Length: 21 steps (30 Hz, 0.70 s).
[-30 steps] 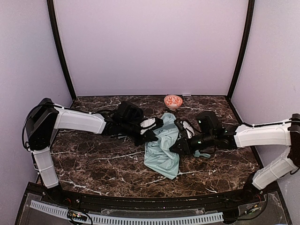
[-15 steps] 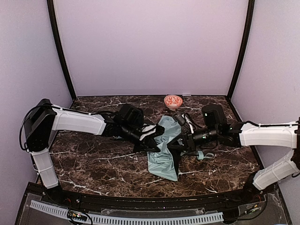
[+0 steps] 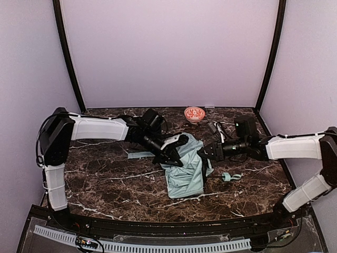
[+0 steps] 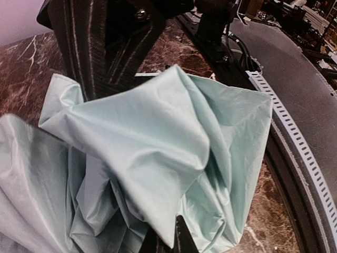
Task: Put away the umbrella
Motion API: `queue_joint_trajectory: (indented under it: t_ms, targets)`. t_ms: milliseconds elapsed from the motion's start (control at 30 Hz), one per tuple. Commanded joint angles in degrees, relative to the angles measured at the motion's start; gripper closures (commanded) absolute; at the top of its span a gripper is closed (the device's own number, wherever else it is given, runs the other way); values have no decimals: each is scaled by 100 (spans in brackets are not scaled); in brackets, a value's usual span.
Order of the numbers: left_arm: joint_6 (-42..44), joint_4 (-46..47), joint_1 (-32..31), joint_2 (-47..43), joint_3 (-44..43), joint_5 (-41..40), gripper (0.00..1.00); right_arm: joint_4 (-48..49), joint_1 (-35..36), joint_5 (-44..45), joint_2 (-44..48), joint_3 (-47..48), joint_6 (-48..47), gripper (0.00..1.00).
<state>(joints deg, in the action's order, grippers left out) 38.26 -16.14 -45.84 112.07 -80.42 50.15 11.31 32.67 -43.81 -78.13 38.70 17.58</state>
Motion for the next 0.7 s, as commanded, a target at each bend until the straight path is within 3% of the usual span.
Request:
queue_joint_trajectory:
  t_ms: [0,400,500,667]
  targets:
    - [217,-569,245,686,-398,397,100,760,-58,129,-747,354,-105,100]
    - [148,-815,383,1367,-533,437,99,531,-243,455,-2871,1181,-26,100]
    - [94,-880,383,1363,-555,368,81,195,-252,607,-3218,1270,-113,100]
    - [-542,-579,383,941,-639,-502,24,144,-245,500,-3577,1147,-135,100]
